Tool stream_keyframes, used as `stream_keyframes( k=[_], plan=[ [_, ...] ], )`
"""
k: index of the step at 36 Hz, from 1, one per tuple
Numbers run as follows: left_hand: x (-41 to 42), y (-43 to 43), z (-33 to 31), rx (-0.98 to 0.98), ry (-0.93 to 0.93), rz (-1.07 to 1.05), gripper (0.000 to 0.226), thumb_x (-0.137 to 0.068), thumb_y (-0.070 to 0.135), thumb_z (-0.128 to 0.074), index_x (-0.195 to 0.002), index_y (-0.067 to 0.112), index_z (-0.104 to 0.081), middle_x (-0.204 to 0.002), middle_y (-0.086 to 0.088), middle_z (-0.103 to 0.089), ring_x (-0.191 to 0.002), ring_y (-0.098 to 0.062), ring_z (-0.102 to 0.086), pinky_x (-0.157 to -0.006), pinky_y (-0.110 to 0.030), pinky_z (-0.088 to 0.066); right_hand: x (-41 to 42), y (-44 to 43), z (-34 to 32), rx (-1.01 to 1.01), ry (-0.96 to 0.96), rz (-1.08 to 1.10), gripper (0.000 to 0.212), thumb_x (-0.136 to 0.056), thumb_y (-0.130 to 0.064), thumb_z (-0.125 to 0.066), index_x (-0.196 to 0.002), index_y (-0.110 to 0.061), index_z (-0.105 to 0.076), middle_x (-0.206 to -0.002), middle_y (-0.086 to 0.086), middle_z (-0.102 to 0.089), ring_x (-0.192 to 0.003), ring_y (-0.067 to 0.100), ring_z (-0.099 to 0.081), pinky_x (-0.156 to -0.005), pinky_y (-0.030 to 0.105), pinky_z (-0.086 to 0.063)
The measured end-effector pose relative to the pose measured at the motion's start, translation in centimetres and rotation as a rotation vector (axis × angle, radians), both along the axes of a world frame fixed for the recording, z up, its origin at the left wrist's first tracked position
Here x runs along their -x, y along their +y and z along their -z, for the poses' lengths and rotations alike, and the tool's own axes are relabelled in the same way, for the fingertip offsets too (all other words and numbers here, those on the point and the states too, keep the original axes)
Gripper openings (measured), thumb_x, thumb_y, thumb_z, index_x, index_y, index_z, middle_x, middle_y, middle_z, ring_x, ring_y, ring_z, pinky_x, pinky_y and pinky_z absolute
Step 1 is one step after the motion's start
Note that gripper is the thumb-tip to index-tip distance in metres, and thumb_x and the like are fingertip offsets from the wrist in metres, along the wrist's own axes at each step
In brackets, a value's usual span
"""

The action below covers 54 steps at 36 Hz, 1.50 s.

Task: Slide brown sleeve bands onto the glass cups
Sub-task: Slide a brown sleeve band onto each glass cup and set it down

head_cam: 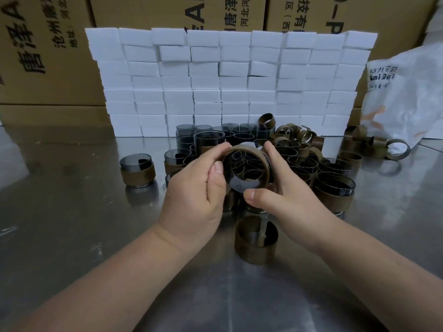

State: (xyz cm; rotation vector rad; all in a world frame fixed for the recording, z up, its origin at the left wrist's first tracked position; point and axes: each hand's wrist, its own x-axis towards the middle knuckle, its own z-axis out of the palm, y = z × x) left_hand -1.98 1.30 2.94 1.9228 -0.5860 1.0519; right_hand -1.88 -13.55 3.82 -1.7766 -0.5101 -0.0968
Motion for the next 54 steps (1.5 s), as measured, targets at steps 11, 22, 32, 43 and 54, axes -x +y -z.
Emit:
stream_keyframes(
  k=[11,22,32,43,54],
  plan=[
    [-0.1,0.6,-0.5,-0.083,-0.031,-0.017,0.044,-0.093,0.024,-0.030,-0.122,0.003,-0.056,-0.108,0.006,-0.055,-0.105,0.003,-0.048,-0.092,-0.005,-0.037,-0.4,-0.3,-0.1,-0.027,0.007,-0.057,0.104,-0.064,-0.021,-0.058,-0.149,-0.025,0.001,-0.082,-0.045,-0.058,-0.084,-0.022,-0.055,-0.068,0.001,-0.042],
    [-0.3,0.9,-0.6,-0.144,-0.031,-0.040,0.043,-0.093,0.022,-0.031,-0.122,0.001,-0.055,-0.108,0.006,-0.053,-0.105,0.005,-0.043,-0.092,-0.001,-0.033,-0.4,-0.1,0.0,-0.082,0.004,-0.091,0.103,-0.063,-0.015,-0.055,-0.150,-0.021,0.000,-0.100,-0.025,-0.057,-0.087,-0.017,-0.057,-0.070,0.004,-0.044],
    [-0.5,1.2,-0.9,-0.147,-0.056,-0.053,0.041,-0.092,0.021,-0.035,-0.118,0.001,-0.059,-0.105,0.005,-0.055,-0.102,0.004,-0.046,-0.090,-0.003,-0.035,-0.7,-0.3,0.2,-0.051,-0.012,-0.083,0.100,-0.067,-0.016,-0.058,-0.149,-0.023,-0.002,-0.108,-0.025,-0.051,-0.086,-0.022,-0.054,-0.070,0.002,-0.043],
    [-0.7,1.4,-0.9,-0.104,-0.065,-0.037,0.040,-0.090,0.025,-0.039,-0.117,0.003,-0.060,-0.108,0.006,-0.056,-0.105,0.004,-0.047,-0.093,-0.004,-0.036,-0.9,-0.3,0.6,-0.068,-0.057,-0.033,0.076,-0.084,0.005,-0.053,-0.147,-0.022,-0.019,-0.119,-0.016,-0.057,-0.088,-0.018,-0.058,-0.070,0.002,-0.043],
    [-1.4,1.4,-1.0,0.516,0.664,0.594,0.046,-0.071,0.058,-0.053,-0.098,0.024,-0.068,-0.096,-0.001,-0.071,-0.088,-0.018,-0.068,-0.074,-0.034,-0.054,0.0,0.1,0.2,-0.166,-0.062,0.017,0.105,-0.056,-0.043,-0.074,-0.146,-0.023,-0.023,-0.105,-0.030,-0.062,-0.081,-0.006,-0.066,-0.065,0.007,-0.047]
  ],
)
